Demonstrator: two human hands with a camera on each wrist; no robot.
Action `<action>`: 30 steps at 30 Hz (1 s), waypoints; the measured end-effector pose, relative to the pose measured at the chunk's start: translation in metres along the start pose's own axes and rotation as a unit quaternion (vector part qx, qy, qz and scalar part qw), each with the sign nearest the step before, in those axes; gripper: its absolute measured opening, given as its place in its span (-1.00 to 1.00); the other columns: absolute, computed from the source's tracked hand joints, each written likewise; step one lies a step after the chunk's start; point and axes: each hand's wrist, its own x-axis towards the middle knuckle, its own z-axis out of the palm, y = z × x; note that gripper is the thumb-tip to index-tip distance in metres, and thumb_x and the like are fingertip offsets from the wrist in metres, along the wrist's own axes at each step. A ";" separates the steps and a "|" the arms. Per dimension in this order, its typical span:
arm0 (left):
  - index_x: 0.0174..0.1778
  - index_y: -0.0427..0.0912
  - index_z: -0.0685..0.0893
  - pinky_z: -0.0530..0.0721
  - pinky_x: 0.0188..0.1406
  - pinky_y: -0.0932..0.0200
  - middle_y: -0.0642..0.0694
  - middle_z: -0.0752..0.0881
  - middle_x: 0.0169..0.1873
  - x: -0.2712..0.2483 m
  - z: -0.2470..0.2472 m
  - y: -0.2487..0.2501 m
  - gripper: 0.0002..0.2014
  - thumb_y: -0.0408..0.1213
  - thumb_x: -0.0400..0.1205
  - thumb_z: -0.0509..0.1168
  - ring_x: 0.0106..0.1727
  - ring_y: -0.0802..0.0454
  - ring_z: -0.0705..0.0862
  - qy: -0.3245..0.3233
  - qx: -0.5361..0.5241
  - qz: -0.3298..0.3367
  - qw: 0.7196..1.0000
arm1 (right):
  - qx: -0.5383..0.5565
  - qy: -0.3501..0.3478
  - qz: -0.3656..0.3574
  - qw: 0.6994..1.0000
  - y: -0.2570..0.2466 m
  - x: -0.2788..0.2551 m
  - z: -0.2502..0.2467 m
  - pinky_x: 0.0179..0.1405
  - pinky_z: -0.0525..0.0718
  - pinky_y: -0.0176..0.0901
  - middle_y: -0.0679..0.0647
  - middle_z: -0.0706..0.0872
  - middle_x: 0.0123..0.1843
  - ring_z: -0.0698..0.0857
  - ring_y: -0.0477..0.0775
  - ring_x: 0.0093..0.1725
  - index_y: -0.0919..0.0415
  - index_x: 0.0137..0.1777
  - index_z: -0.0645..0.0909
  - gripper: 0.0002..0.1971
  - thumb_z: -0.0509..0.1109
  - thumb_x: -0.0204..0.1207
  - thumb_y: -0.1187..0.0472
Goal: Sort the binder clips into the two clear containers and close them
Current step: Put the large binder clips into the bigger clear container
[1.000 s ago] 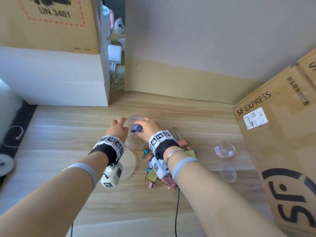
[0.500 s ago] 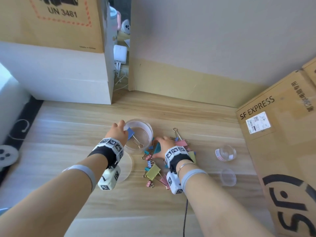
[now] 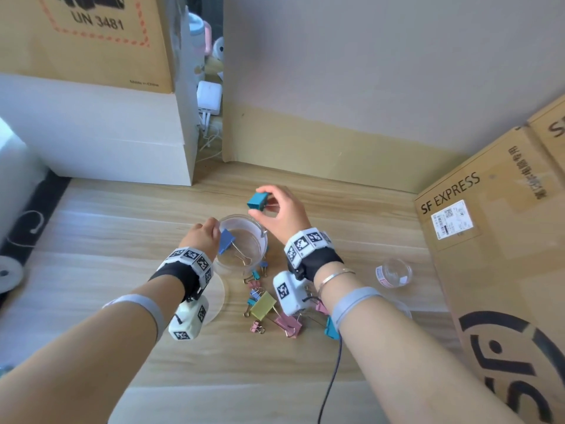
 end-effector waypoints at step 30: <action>0.16 -0.22 0.41 0.49 -0.19 0.01 -0.28 0.52 -0.07 -0.011 0.008 0.002 -0.72 -0.23 0.70 -0.14 -0.20 -0.20 0.56 0.018 0.003 -0.014 1.000 | -0.288 -0.145 0.220 0.921 0.111 -0.049 -0.001 0.24 0.44 0.06 0.05 0.59 0.23 0.51 0.17 0.28 -0.05 0.20 0.49 -0.64 0.42 0.41 0.03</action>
